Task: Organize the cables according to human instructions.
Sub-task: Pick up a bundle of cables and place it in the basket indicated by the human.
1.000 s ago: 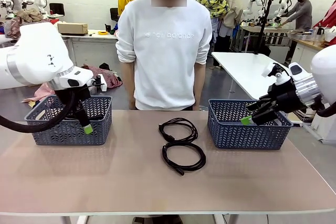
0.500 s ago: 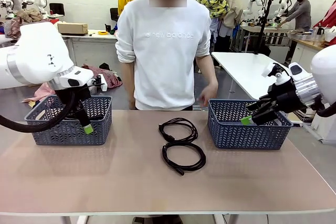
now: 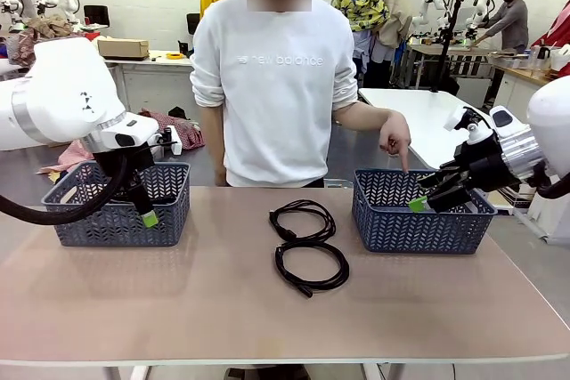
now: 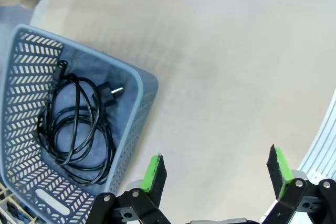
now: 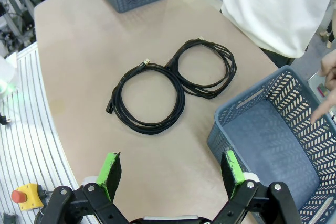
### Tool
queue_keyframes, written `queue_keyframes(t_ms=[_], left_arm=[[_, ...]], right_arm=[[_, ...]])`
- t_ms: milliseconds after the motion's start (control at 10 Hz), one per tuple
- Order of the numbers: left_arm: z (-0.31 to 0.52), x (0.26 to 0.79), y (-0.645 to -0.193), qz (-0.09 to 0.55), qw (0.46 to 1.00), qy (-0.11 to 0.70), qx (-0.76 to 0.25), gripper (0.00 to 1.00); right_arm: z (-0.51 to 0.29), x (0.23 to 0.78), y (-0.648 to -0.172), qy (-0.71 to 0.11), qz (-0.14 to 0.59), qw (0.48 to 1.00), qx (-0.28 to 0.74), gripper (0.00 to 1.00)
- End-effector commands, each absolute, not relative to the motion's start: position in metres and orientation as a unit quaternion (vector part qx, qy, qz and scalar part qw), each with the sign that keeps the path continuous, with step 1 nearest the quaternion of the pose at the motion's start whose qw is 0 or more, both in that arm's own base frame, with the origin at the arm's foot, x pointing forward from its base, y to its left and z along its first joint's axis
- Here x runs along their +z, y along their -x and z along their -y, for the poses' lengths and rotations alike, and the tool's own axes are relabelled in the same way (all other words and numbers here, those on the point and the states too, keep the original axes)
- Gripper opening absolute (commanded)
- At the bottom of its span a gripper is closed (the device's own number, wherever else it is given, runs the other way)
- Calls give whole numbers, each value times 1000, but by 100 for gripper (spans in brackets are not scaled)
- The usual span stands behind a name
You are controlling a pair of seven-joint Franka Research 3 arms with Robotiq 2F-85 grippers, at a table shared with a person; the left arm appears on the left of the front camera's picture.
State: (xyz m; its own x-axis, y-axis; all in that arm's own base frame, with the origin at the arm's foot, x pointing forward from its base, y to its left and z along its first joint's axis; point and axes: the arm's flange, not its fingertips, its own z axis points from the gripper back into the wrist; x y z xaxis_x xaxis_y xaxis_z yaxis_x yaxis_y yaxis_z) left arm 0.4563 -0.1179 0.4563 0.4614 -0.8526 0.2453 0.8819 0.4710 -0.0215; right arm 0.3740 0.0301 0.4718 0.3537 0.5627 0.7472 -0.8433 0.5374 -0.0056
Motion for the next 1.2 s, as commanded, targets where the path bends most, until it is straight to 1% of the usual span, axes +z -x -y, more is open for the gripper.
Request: queue_keyframes(t_ms=[0, 900, 1100], left_arm=[[116, 459, -456, 98, 851, 73, -511, 100], [116, 459, -456, 98, 851, 73, -511, 100], [116, 459, -456, 98, 851, 73, -511, 100]], right_arm=[[-30, 472, -378, -201, 371, 790, 446, 100], [-30, 472, -378, -201, 371, 790, 446, 100], [-39, 473, -374, -174, 350, 817, 425, 100]])
